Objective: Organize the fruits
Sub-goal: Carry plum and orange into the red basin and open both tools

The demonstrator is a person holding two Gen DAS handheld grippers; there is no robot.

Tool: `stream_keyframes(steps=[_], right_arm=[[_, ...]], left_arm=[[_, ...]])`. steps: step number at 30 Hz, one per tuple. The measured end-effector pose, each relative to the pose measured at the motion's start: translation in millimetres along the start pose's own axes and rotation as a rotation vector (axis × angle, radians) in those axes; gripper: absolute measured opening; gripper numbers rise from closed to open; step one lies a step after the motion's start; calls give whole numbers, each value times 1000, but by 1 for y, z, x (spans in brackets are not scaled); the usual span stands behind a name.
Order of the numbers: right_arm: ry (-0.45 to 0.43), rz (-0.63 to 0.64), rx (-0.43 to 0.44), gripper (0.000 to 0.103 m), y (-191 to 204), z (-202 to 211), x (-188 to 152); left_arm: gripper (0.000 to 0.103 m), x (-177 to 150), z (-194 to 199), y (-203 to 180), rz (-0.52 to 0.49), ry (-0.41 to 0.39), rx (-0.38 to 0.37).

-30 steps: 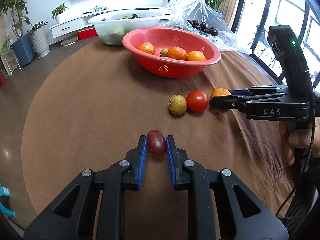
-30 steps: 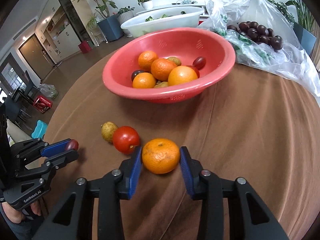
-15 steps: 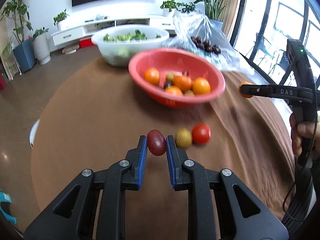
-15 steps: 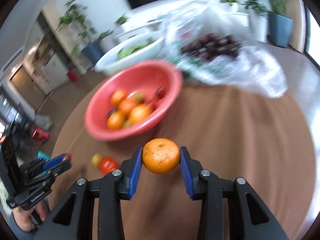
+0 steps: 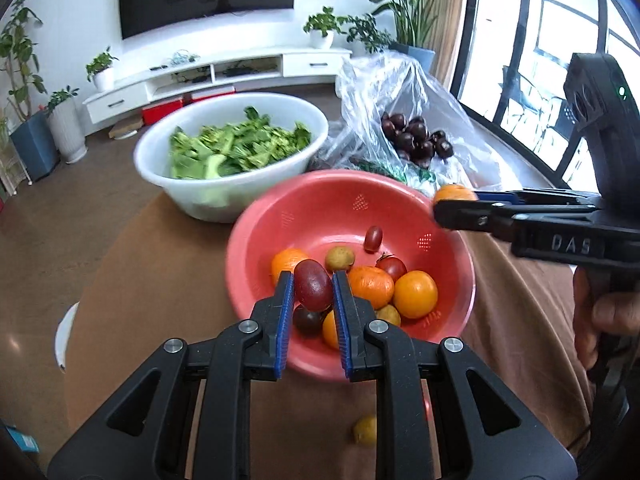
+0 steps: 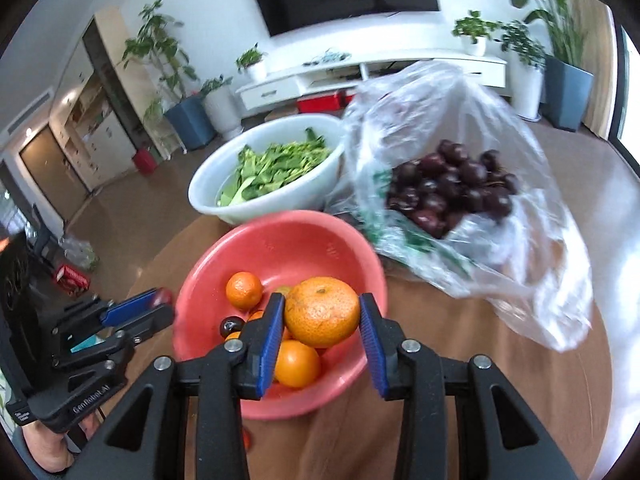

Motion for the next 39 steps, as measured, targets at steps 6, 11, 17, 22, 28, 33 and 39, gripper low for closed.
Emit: stream_keyframes(steps=[6, 11, 17, 22, 28, 33, 39], right_arm=[[52, 35, -7, 40, 6, -27, -8], [67, 51, -14, 40, 2, -39, -15], [74, 101, -26, 40, 9, -46, -17], [89, 132, -30, 41, 15, -50, -22], [90, 137, -35, 41, 16, -50, -23], [97, 143, -35, 41, 18, -51, -23], [83, 137, -36, 51, 19, -44, -21]], left_arm=[[18, -6, -34, -4, 2, 25, -29], [18, -9, -50, -8, -8, 37, -31], [18, -14, -60, -8, -10, 44, -30], [18, -15, -61, -7, -8, 43, -24], [19, -17, -62, -8, -14, 49, -8], [22, -18, -61, -8, -21, 56, 1], [34, -17, -53, -3, -12, 40, 21]])
Point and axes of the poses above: each gripper's, at about its wrist camera, not at the fingertips, and z roughly against the way its jaws point, y to its left, x to its top, the point moved 1 cm from there along -z, roughly the way its jaws point, and after that the axes turned 15 degrees about -y, right-handed, at the moved point
